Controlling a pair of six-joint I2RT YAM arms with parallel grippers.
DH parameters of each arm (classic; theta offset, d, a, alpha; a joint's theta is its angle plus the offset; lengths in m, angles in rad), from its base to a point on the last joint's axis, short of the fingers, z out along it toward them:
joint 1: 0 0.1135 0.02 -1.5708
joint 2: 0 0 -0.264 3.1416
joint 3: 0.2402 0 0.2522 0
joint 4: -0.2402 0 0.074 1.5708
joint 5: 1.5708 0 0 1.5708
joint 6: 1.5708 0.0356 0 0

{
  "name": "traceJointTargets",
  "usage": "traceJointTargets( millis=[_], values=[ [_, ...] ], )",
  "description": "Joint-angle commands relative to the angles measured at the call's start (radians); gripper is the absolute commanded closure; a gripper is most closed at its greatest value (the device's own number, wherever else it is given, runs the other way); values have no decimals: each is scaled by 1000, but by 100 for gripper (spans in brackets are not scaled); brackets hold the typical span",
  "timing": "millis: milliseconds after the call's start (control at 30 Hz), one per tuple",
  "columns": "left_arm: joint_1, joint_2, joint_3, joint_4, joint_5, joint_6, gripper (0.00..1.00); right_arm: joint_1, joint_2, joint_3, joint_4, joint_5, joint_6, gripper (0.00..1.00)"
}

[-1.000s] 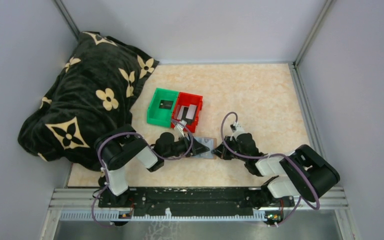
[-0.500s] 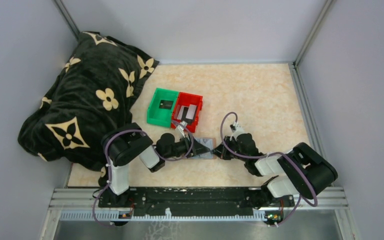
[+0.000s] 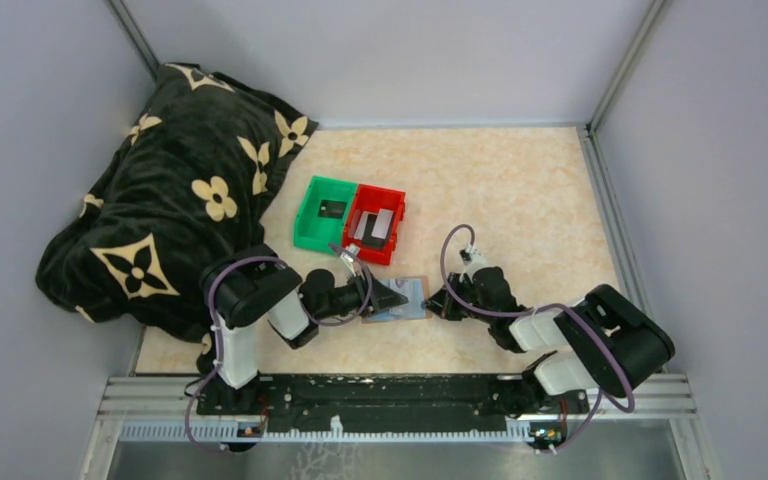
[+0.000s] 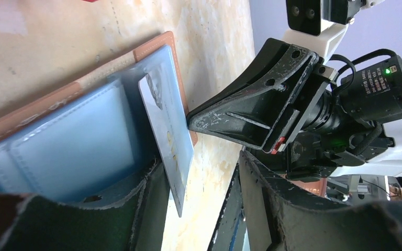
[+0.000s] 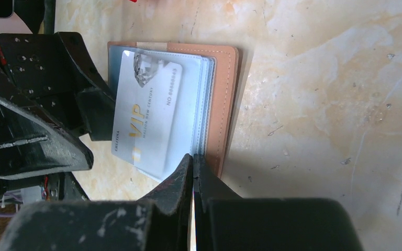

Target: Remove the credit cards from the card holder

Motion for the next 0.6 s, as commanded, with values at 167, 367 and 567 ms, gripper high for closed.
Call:
traceJointTargets(
  millis=[167,367,567],
  values=[
    [23,-19,-41,108,24,-5,50,5,17,-12,-76,14,-27,100],
    [32,3,-68,137,12,-7,62,5,21,-8,-75,13,-27,100],
    [46,44,-87,197,14,-35,77,5,34,-6,-66,10,-29,100]
  ],
)
